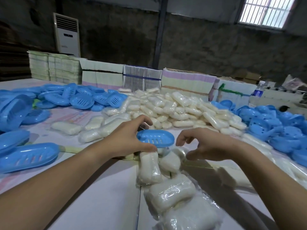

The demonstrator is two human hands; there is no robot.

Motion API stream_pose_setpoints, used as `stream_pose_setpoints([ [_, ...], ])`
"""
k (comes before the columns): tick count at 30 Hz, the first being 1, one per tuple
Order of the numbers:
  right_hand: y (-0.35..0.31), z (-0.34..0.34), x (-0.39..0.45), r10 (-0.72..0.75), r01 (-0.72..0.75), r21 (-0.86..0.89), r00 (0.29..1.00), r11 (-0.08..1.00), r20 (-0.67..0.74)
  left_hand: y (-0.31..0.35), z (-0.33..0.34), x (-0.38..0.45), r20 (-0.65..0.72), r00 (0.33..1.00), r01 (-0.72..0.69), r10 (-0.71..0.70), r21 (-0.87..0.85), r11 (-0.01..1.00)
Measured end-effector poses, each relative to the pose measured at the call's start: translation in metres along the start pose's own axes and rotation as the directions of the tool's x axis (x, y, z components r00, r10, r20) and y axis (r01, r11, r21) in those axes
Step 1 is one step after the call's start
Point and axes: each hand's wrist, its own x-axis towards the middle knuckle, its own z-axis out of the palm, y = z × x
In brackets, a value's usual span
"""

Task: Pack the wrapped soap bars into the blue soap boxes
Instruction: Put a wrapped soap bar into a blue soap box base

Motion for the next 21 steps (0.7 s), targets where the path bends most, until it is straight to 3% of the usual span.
stream_pose_setpoints([
  [4, 0.003, 0.019, -0.009, -0.097, 0.101, 0.158, 0.995, 0.982, -0.034, -0.001, 0.001, 0.001, -0.007, 1.0, 0.008, -0.008, 0.01, 1.0],
  [15, 0.015, 0.018, -0.014, -0.105, 0.103, 0.164, 0.995, 0.981, 0.0, 0.003, -0.005, -0.002, 0.049, 0.999, 0.019, -0.021, 0.047, 0.999],
  [21, 0.016, 0.005, -0.022, -0.146, 0.169, 0.161, 0.978, 0.972, -0.147, 0.003, -0.007, -0.003, 0.058, 0.997, 0.039, -0.042, 0.049, 0.998],
])
